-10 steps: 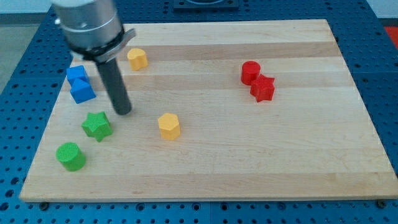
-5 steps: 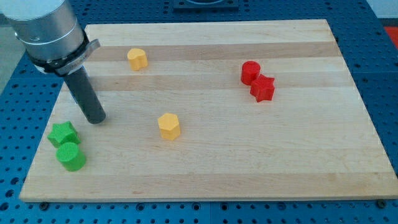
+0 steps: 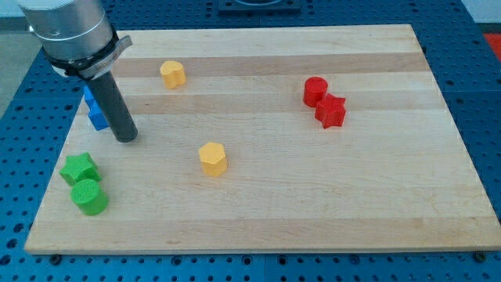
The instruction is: Push the green star to the top left of the green circle
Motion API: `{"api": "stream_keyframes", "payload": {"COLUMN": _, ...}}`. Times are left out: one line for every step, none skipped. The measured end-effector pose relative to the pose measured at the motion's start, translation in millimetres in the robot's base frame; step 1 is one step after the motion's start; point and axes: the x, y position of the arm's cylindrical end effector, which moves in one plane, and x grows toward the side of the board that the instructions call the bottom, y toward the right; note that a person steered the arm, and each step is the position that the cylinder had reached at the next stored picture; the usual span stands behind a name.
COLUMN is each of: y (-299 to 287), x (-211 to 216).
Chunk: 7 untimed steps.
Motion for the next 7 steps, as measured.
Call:
{"api": "stream_keyframes", "payload": {"y": 7, "x": 0}}
{"api": "stream_keyframes", "payload": {"y": 19, "x": 0}}
{"api": "stream_keyframes", "payload": {"y": 25, "x": 0}}
{"api": "stream_keyframes", "payload": {"y": 25, "x": 1}}
{"api": "stream_keyframes", "payload": {"y": 30, "x": 1}}
{"api": "stream_keyframes", "payload": {"y": 43, "x": -24}}
{"api": "stream_keyframes", "payload": {"y": 37, "x": -63}}
